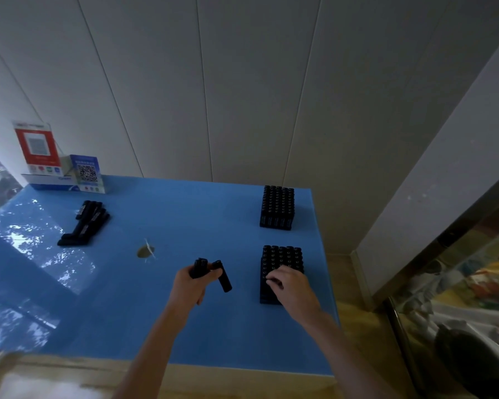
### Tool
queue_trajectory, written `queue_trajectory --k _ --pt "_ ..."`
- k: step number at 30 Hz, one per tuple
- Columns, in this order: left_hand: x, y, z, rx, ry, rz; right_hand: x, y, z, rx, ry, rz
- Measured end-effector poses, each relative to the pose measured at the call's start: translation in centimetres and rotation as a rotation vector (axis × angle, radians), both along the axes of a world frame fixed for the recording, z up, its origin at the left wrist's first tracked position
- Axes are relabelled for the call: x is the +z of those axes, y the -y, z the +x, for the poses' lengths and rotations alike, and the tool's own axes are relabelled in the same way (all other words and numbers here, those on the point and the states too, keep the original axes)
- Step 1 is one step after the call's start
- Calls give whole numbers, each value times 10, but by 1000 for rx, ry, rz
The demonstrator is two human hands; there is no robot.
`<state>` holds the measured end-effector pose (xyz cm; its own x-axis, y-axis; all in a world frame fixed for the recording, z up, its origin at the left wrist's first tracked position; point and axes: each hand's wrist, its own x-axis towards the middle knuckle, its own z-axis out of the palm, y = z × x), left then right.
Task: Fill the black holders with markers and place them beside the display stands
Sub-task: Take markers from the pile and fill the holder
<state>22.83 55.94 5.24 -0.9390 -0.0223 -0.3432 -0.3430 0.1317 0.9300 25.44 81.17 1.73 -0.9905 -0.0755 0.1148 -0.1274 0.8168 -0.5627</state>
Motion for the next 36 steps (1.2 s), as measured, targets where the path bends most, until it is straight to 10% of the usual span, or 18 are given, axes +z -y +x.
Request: queue_trajectory --k 18,36 --pt "24 -60 8 -177 -62 -60 71 8 3 -47 115 -536" --pt "9 -55 10 -194 -86 -104 54 -8 7 -153 167 -438"
